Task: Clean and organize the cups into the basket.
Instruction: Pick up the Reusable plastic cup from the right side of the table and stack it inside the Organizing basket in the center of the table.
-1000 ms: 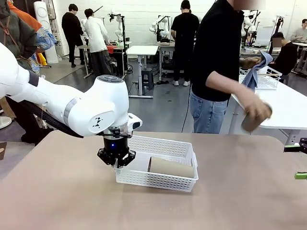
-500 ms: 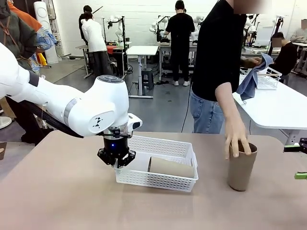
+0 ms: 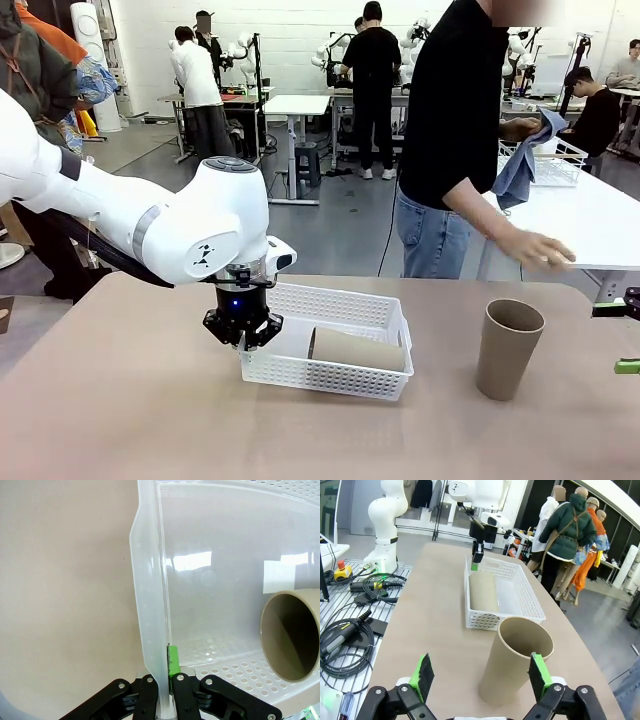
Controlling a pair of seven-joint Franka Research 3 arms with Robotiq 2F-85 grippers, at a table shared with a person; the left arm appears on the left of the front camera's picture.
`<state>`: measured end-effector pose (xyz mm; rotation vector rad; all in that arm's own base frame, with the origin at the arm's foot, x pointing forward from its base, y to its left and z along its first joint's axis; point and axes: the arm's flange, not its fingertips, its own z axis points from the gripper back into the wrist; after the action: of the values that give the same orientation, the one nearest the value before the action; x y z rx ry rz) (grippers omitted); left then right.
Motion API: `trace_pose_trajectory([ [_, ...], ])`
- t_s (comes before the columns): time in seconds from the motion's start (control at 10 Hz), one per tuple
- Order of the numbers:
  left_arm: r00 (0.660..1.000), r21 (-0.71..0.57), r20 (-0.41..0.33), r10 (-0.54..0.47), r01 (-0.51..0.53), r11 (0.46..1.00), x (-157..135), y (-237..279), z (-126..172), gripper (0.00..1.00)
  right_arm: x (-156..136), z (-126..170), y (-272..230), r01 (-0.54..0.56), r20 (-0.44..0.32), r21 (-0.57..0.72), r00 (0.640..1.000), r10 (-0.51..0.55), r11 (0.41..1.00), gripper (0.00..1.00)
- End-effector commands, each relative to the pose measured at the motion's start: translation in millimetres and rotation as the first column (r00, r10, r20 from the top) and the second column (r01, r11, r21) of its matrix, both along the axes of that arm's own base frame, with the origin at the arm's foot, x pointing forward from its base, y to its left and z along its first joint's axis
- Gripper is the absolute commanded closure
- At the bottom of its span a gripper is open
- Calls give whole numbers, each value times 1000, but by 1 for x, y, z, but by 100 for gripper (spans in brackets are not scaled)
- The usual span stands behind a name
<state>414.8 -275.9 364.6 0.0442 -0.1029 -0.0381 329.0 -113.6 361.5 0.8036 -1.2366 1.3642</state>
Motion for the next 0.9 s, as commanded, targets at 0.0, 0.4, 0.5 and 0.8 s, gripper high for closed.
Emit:
trace_pose_trajectory([
  [0.0, 1000, 4, 9, 2, -2, 1000, -1, -2, 1, 100, 1, -3, 1, 0, 9, -12, 1000, 0, 1000, 0],
  [0.4, 1000, 4, 9, 2, -2, 1000, -1, -2, 1, 100, 7, -20, 4, -13, -66, -24, 998, 12, 1000, 0],
  [0.5, 1000, 4, 9, 2, -2, 1000, -1, -2, 1, 100, 19, -28, 7, 19, -60, -30, 998, -21, 999, 0],
  [0.8, 1000, 4, 9, 2, -2, 1000, -1, -2, 1, 100, 32, -57, 1, 19, -88, -55, 996, -24, 998, 0],
])
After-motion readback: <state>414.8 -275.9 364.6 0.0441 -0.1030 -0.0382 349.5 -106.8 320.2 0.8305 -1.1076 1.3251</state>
